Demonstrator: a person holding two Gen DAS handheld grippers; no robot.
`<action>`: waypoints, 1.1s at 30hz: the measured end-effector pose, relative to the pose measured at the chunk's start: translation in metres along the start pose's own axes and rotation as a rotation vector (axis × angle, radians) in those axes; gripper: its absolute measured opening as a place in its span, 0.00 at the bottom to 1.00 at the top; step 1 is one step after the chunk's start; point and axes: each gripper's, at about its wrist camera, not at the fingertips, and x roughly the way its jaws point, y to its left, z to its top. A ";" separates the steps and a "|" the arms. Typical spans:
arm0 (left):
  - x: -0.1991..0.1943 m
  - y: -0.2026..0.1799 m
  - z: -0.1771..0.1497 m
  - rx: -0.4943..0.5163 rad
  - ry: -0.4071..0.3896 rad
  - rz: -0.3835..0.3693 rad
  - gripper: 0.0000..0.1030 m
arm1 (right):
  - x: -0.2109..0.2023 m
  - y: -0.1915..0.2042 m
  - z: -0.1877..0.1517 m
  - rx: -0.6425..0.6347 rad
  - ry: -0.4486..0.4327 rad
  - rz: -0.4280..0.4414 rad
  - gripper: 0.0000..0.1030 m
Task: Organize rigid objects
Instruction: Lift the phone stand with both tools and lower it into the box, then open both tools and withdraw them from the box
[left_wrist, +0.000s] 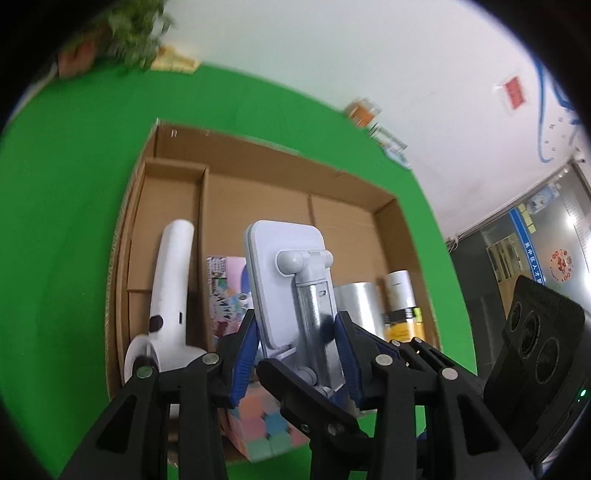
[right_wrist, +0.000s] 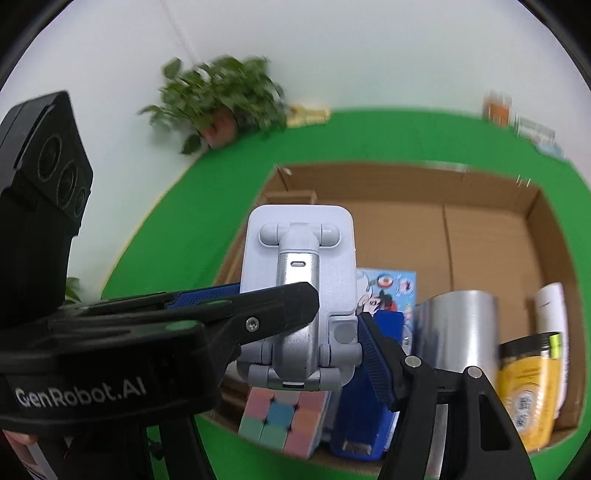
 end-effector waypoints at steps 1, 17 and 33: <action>0.007 0.003 0.003 -0.002 0.022 0.008 0.39 | 0.011 -0.003 0.003 0.007 0.019 0.002 0.61; -0.055 -0.013 -0.049 0.053 -0.301 0.187 0.78 | -0.033 -0.034 -0.058 -0.058 -0.156 0.026 0.98; -0.062 -0.097 -0.242 0.170 -0.568 0.427 0.85 | -0.117 -0.066 -0.217 -0.035 -0.381 -0.272 0.99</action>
